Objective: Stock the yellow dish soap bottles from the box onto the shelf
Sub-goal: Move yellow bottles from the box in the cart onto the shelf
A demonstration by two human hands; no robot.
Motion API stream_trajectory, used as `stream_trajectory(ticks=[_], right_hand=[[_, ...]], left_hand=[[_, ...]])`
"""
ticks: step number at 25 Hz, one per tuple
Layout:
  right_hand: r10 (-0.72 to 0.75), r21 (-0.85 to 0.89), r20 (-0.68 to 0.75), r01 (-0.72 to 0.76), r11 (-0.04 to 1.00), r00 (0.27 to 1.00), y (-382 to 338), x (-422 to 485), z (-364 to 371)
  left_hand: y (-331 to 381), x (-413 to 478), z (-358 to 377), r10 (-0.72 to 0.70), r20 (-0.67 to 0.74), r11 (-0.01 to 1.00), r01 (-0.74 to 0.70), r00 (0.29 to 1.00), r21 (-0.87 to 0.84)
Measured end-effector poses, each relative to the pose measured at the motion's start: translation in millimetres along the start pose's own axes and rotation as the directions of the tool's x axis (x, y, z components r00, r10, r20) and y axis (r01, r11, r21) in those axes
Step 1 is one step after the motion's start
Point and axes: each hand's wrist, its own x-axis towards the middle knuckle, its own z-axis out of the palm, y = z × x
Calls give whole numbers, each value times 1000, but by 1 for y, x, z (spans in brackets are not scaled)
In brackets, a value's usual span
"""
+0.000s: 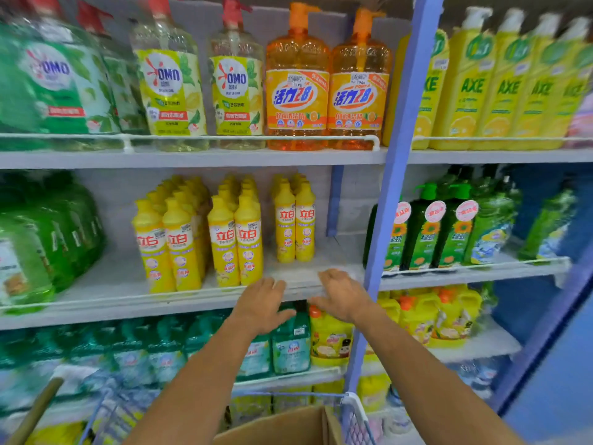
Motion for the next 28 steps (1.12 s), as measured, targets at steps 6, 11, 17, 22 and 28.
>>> stream_trajectory(ticks=[6,11,17,22,28], right_hand=[[-79,-108,89,88,990,993,-88,-101,39],[-160,-71,184,175,982,970,-166,-132,79],[-208,-62,358,245,968,910,-195,-148,149],[-183,0,506,213,977,843,-177,-157,219],[-167,37,594,181,983,787,-148,-142,306]], left_hand=[[-28,-144,17,-51,112,998,46,992,45],[-65,-233,41,-208,225,978,208,952,28],[-77,-279,104,-283,331,949,312,900,-38],[-80,-292,185,-347,491,902,427,799,-57],[-87,-298,278,-414,592,822,564,692,-84]])
